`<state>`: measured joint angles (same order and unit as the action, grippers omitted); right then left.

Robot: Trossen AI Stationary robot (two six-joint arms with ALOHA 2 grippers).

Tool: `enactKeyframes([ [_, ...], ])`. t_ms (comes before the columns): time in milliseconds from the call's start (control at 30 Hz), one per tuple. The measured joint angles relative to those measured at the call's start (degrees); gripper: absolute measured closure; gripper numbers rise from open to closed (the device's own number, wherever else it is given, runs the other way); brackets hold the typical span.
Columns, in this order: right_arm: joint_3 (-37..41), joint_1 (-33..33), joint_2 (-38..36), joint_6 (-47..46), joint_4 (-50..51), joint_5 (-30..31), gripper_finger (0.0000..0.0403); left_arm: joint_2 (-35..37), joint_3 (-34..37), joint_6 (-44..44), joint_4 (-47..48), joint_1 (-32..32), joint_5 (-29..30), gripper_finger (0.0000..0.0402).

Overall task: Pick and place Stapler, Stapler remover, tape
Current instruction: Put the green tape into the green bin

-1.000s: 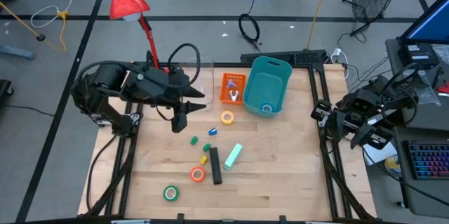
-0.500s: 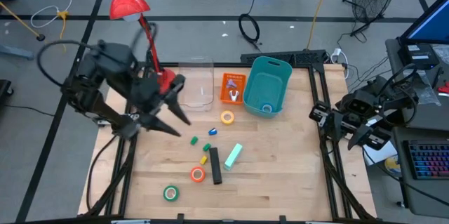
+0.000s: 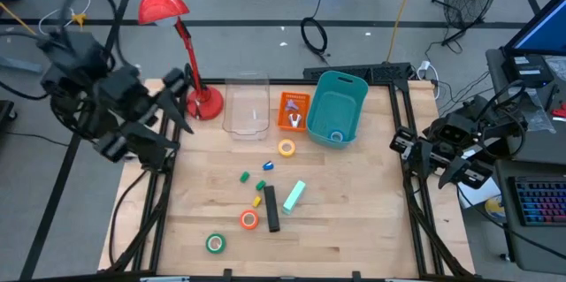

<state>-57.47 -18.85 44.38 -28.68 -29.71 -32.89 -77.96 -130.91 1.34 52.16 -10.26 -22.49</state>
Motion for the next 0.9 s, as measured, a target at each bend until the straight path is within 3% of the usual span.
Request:
enactKeyframes([
  [500, 0.0, 0.0, 0.02, -0.21, 0.0, 0.16, 0.0268, 1.63, 0.02, -1.05, 0.07, -2.39, -2.52, 0.0245],
  [900, 0.0, 0.0, 0.07, -0.21, 1.54, 1.98, 0.0268, 1.9, 0.04, 2.2, 3.79, -8.05, 2.12, 0.0245],
])
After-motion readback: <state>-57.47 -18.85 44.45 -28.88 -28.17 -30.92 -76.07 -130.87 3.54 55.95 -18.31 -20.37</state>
